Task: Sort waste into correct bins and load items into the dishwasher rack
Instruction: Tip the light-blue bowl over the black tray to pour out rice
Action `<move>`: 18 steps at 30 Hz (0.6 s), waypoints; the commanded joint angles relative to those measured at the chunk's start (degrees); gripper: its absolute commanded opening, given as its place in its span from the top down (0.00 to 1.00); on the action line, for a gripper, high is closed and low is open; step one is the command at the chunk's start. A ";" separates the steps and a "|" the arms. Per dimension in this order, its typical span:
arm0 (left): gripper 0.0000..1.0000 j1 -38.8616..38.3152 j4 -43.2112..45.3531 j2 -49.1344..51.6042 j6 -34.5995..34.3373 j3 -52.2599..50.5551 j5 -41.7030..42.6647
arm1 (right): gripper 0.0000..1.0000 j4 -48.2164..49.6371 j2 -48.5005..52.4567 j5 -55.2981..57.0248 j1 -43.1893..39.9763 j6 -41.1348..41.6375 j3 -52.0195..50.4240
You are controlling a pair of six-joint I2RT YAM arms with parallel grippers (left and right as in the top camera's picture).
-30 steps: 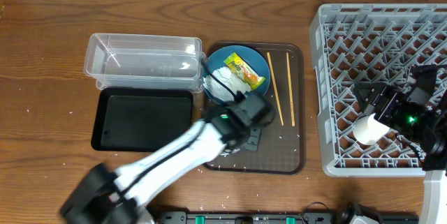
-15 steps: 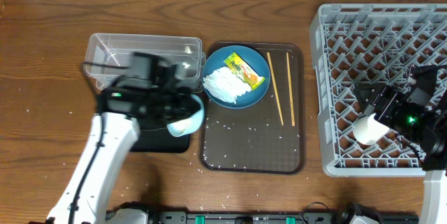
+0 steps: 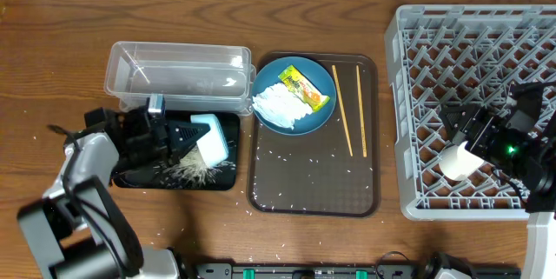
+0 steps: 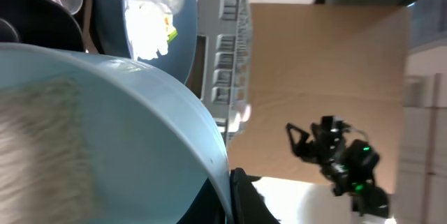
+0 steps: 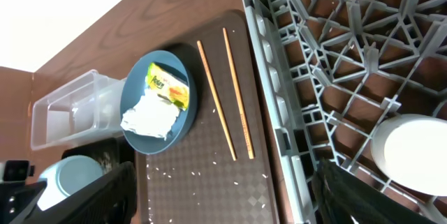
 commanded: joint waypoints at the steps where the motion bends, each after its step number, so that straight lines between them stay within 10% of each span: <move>1: 0.94 0.52 0.02 2.25 4.26 -0.31 5.31 | 0.21 -0.20 -0.02 -0.02 0.48 0.09 0.04; 14: 0.94 0.52 3.80 2.89 7.58 -0.31 3.76 | 0.21 -0.20 -0.02 -0.02 0.48 0.11 0.04; 18: 0.94 0.37 4.90 2.60 -5.62 -0.09 5.31 | 0.20 -0.22 -0.02 -0.02 0.48 0.09 0.04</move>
